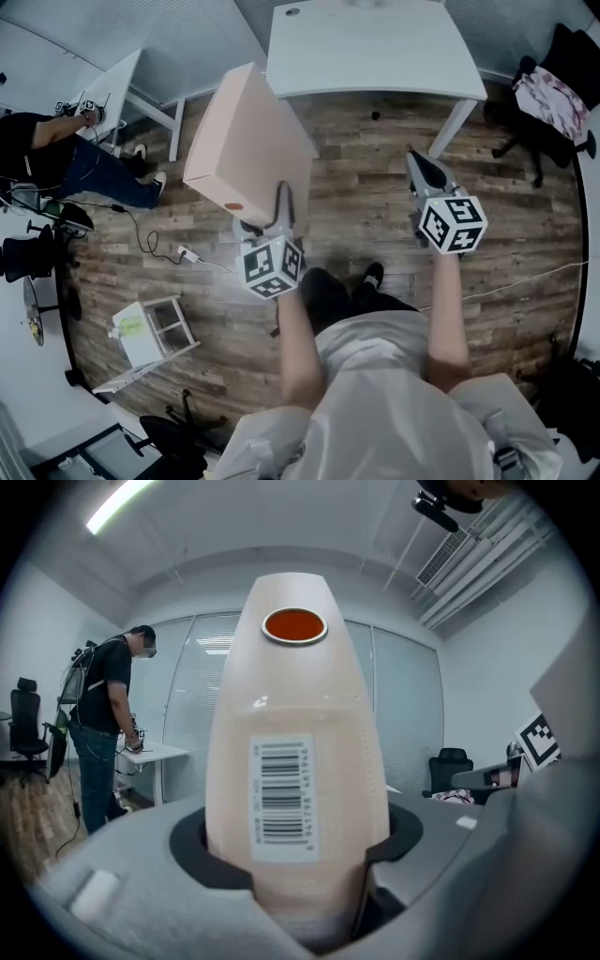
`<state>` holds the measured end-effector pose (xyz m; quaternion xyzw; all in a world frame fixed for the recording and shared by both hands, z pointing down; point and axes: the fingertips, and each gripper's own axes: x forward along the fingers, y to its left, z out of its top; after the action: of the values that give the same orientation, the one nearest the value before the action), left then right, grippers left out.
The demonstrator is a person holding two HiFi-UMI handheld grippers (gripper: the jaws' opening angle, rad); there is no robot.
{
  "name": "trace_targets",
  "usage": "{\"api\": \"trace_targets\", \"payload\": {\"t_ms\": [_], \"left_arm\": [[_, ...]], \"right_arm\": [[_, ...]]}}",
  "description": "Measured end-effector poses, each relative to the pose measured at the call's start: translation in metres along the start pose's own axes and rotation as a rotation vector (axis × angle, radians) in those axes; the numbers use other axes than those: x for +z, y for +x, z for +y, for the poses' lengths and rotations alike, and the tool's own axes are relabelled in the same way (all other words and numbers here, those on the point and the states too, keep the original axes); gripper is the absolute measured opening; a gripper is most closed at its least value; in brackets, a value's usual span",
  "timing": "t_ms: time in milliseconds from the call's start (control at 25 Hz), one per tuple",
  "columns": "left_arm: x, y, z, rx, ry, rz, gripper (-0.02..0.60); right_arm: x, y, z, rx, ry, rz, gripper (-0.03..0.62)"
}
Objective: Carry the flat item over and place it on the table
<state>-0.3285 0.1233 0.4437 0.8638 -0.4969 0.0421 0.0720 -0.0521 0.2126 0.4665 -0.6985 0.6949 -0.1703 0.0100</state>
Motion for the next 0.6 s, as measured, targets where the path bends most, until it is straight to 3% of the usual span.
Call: {"api": "trace_targets", "payload": {"t_ms": [160, 600], "left_arm": [[0.008, 0.001, -0.004, -0.007, 0.043, -0.014, 0.310], [0.023, 0.040, -0.043, -0.088, 0.047, -0.049, 0.310]], "right_arm": [[0.001, -0.008, -0.007, -0.014, 0.006, -0.017, 0.002], [0.025, -0.027, -0.052, -0.097, -0.014, -0.060, 0.001]]}}
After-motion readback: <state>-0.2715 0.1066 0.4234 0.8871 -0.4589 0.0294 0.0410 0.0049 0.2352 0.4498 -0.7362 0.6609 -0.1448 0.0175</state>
